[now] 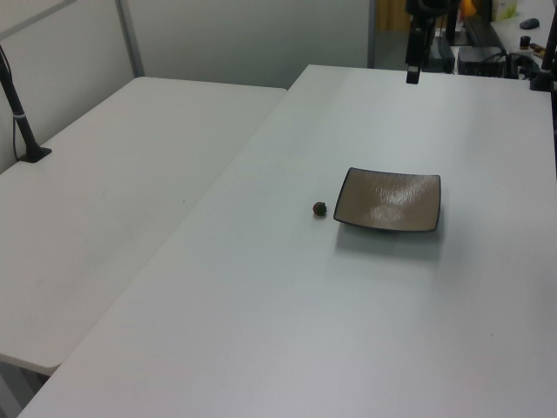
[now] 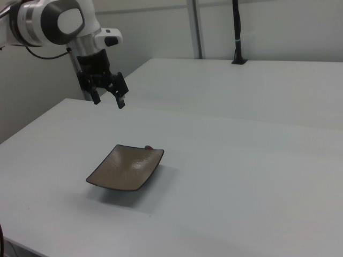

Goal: Strawberries on a ceramic plate

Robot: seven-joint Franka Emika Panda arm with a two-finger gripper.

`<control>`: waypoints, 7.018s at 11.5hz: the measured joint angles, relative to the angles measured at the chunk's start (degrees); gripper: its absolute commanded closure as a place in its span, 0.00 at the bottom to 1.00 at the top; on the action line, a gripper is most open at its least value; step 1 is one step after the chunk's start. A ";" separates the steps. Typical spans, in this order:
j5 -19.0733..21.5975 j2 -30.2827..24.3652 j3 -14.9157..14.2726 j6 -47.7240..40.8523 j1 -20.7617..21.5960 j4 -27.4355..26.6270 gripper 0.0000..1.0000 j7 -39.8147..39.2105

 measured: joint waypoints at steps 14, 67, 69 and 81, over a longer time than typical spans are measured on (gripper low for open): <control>0.39 1.85 1.31 0.00 -0.40 0.02 0.00 0.00; -3.18 31.17 1.54 38.70 1.80 6.16 0.98 0.05; -2.58 27.01 1.54 37.77 1.65 6.17 0.98 1.23; -1.39 8.10 1.53 5.13 1.32 -4.19 0.95 -5.09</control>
